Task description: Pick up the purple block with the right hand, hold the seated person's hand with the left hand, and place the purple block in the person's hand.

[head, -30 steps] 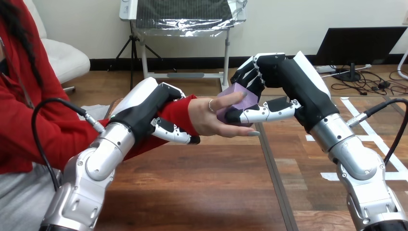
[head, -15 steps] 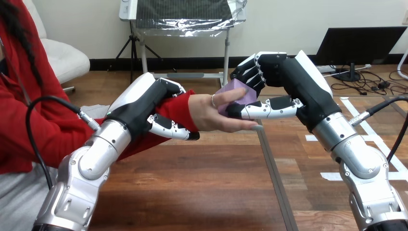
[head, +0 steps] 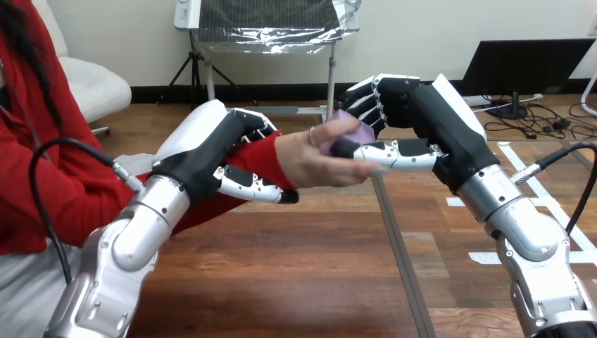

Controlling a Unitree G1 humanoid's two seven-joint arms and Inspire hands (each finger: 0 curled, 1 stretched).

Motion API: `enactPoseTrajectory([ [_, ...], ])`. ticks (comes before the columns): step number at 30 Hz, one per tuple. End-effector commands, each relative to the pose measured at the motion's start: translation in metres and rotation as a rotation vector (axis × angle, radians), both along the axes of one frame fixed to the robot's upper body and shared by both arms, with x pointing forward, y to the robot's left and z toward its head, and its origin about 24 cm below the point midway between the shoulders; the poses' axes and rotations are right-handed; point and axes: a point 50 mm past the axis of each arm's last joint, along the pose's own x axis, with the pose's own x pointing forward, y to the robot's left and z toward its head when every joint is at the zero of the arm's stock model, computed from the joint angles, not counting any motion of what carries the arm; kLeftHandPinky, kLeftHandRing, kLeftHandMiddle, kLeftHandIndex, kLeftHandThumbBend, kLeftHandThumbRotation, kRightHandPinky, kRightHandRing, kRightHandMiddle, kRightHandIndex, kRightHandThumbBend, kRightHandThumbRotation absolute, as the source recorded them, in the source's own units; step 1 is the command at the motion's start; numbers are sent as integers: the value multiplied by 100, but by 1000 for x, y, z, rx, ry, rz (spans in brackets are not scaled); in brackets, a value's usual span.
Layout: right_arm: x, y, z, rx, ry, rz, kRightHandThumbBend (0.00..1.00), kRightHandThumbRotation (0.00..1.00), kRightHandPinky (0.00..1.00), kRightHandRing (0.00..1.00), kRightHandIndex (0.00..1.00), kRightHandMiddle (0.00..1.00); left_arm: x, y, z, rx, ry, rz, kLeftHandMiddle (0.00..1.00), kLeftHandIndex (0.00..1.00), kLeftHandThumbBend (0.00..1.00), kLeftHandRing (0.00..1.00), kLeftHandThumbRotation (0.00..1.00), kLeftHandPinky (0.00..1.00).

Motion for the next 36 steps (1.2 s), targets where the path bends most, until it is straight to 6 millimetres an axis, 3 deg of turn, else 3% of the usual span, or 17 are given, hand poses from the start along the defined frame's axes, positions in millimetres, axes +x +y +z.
enactPoseTrajectory([
  [1, -3, 18, -2, -2, -6, 90, 50, 41, 41, 48, 59, 55, -4, -12, 34, -31, -178, -55, 58, 59, 98, 54, 67, 44],
  [10, -3, 17, -8, -13, 8, 91, 48, 62, 43, 50, 59, 56, -13, -8, 29, -12, -173, -48, 60, 60, 98, 56, 66, 46],
  [16, -3, 16, -12, -25, 9, 92, 51, 71, 43, 50, 60, 56, -18, -5, 24, 8, -172, -43, 60, 61, 97, 56, 66, 47],
  [36, -6, 12, -21, -33, 62, 102, 72, 98, 48, 58, 65, 63, -25, 2, 15, 40, -122, -19, 62, 64, 97, 58, 67, 50],
])
